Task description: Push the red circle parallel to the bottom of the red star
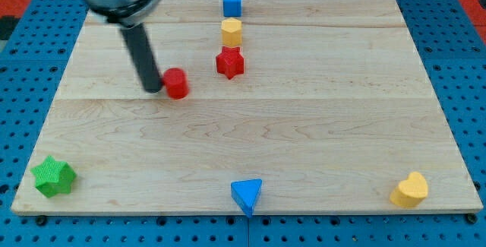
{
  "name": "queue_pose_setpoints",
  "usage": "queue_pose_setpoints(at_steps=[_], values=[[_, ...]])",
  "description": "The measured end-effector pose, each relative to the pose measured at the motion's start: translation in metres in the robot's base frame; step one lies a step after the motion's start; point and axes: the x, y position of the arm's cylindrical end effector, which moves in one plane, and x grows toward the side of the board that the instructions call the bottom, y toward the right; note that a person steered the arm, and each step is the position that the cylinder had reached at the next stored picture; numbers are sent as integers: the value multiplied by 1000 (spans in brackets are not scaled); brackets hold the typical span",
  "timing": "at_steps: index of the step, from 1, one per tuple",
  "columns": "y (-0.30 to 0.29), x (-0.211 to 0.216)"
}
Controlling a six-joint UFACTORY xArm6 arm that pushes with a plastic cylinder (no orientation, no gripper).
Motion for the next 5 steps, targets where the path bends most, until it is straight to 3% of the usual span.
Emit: queue_pose_setpoints(at_steps=[3,5], values=[[23,-39],[64,23]])
